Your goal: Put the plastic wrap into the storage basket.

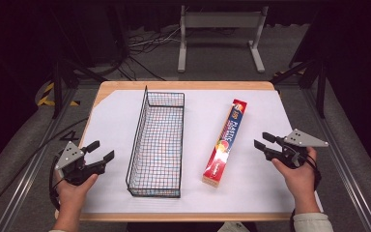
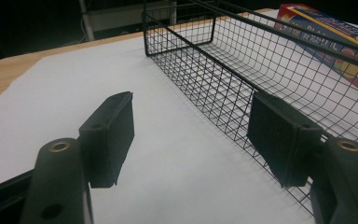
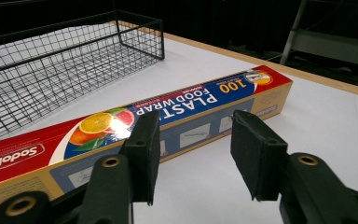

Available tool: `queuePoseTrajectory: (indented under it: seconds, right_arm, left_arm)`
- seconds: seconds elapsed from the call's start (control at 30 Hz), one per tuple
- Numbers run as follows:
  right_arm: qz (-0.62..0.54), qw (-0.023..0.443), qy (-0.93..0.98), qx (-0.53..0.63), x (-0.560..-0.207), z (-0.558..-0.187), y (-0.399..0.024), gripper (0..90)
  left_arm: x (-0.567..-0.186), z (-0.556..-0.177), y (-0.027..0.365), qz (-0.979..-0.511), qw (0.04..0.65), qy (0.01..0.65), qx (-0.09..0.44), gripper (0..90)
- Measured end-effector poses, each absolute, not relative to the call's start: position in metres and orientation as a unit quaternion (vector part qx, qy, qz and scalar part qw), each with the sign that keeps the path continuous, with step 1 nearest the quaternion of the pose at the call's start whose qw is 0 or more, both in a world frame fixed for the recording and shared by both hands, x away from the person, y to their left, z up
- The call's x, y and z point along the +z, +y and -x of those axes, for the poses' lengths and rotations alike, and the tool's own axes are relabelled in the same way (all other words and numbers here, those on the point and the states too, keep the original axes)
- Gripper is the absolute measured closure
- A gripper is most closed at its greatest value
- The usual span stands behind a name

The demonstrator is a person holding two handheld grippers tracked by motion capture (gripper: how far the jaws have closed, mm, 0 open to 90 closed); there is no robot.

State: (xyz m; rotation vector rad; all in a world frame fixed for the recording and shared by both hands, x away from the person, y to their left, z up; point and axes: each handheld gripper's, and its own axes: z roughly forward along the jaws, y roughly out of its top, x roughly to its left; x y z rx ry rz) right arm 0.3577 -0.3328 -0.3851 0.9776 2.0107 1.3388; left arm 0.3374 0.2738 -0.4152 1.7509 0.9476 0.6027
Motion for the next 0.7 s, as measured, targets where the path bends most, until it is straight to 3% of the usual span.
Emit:
queuePoseTrajectory:
  seconds: [0.37, 0.7]
  right_arm:
    - [-0.347, 0.249, 0.755, 0.498, -0.379, -0.355, -0.320, 55.6]
    - [-0.321, 0.192, 0.776, 0.508, -0.369, -0.359, -0.281, 56.4]
  left_arm:
    - [-0.409, -0.331, 0.271, -0.723, 0.509, 0.393, 0.254, 33.3]
    - [-0.408, -0.329, 0.277, -0.715, 0.513, 0.401, 0.254, 33.0]
